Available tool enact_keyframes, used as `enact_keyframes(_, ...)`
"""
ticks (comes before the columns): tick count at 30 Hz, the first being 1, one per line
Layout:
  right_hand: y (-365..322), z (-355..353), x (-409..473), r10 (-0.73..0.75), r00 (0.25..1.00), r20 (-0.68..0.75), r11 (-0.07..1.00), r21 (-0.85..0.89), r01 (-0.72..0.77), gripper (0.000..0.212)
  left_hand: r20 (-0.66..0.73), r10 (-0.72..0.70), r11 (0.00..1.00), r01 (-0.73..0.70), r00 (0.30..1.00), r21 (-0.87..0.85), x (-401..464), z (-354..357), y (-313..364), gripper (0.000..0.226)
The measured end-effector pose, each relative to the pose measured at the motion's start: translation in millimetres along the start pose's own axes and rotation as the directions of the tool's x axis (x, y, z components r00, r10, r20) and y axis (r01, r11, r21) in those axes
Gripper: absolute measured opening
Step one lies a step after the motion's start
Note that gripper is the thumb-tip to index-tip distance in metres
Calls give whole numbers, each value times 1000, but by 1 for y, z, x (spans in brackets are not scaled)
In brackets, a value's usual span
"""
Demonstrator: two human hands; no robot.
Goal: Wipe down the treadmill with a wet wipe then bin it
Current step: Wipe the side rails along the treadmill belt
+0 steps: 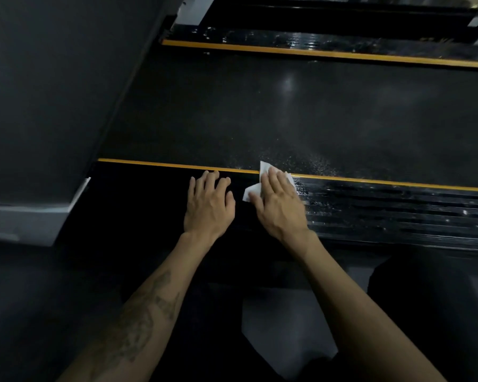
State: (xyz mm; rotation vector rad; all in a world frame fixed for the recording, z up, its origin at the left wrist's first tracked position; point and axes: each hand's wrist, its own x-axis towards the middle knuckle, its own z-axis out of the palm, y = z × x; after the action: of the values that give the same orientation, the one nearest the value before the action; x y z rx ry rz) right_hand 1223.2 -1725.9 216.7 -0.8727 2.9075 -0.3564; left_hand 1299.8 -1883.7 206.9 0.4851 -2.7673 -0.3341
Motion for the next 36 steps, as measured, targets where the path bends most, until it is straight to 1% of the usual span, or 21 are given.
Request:
enact_keyframes(1,-7,0,2,-10,1000,-4,1000,0,10,77,12,-6,1000,6,1000,4,0,0,0,39)
enact_keyframes(2,-11,0,1,-39,999,-3,999,18,39,76,20,-12,1000,12,1000,6,0,0,1,41)
enact_keyframes(4,-10,-1,-12,-119,993,0,991,63,119,67,26,-16,1000,16,1000,3,-1,-1,3,43)
enact_keyframes(7,7,-4,-32,-189,981,-38,981,42,190,62,4,-6,1000,6,1000,-4,-2,-1,1,44)
enact_keyframes(8,14,-5,-31,-180,983,-41,983,24,181,61,-3,-6,1000,5,1000,-13,-2,-1,1,44)
enact_keyframes(10,21,-8,-21,-106,994,-15,994,10,106,61,-4,0,1000,-1,1000,-15,-3,0,2,44)
enact_keyframes(13,9,-6,-2,-21,1000,-3,1000,-4,21,64,-11,12,1000,-12,1000,-6,-2,0,2,43)
enact_keyframes(16,0,-3,-1,-65,998,5,998,23,64,66,-27,6,1000,-6,1000,-11,-1,0,2,42)
enact_keyframes(19,12,-4,-23,-159,987,-5,986,51,159,64,-28,6,1000,-6,1000,6,-1,2,1,42)
enact_keyframes(20,18,-4,-30,-166,986,-16,985,45,167,63,-32,10,1000,-9,999,6,-1,2,1,42)
enact_keyframes(23,27,-4,-23,-98,995,-25,995,6,99,61,-42,11,1000,-11,999,6,-1,3,2,42)
enact_keyframes(26,9,-1,-7,-20,1000,-6,1000,-2,20,68,-40,11,1000,-11,999,11,-1,3,4,42)
enact_keyframes(28,-3,0,-8,-39,999,0,999,37,39,72,-32,14,1000,-14,999,15,-2,2,4,42)
enact_keyframes(32,6,-4,-37,-164,986,5,983,82,163,77,-23,23,999,-22,999,25,-1,2,2,43)
enact_keyframes(34,20,-6,-44,-186,982,-3,980,64,186,70,-13,34,999,-33,999,27,-1,4,2,44)
enact_keyframes(36,27,-4,-37,-176,984,-10,984,20,176,65,-9,52,998,-52,999,27,-2,4,2,45)
